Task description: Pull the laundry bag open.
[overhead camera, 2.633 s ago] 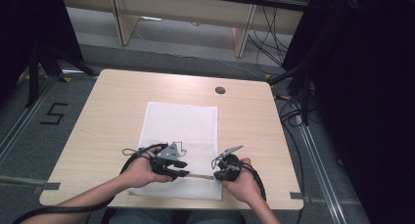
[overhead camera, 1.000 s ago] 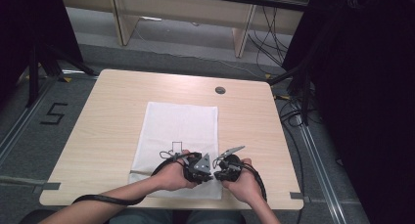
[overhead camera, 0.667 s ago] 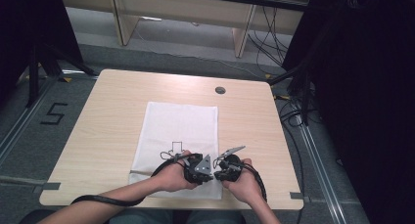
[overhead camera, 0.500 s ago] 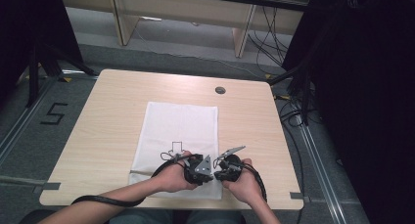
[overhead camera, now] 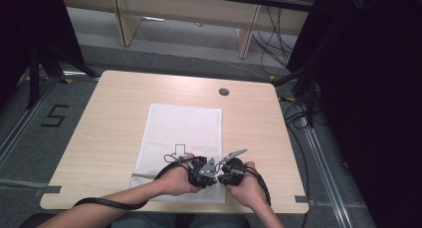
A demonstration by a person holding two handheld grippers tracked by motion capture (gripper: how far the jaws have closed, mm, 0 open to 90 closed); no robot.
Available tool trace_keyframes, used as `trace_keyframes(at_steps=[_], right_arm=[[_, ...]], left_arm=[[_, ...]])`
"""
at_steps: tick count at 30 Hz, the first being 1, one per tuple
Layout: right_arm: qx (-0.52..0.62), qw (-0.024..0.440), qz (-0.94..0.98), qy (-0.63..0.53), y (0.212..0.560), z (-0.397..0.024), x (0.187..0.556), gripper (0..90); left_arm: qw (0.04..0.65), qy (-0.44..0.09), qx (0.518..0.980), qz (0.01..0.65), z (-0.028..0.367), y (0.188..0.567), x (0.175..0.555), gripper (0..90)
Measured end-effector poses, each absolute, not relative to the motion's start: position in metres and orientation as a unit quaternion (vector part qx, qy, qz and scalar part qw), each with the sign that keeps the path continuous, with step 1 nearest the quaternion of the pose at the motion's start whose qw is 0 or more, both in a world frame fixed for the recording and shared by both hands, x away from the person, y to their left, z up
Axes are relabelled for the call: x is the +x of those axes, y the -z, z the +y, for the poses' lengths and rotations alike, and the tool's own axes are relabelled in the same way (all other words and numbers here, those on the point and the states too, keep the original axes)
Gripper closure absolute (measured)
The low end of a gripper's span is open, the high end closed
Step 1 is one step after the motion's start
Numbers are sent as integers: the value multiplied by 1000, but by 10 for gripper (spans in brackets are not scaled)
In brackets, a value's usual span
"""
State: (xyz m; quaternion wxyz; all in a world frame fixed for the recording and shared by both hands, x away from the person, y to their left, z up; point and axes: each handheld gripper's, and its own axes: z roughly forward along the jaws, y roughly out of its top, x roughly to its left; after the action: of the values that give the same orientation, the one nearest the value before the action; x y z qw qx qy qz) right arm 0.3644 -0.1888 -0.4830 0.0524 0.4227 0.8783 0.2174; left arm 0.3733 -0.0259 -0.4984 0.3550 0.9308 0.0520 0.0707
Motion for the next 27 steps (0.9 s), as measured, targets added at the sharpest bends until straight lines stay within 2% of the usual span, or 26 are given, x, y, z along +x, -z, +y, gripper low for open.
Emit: trace_keyframes(at_steps=[27], right_arm=[[412,52,880,-231,485,-192,367,900]], left_arm=[[363,-67,928,54,-16,495,372,815]])
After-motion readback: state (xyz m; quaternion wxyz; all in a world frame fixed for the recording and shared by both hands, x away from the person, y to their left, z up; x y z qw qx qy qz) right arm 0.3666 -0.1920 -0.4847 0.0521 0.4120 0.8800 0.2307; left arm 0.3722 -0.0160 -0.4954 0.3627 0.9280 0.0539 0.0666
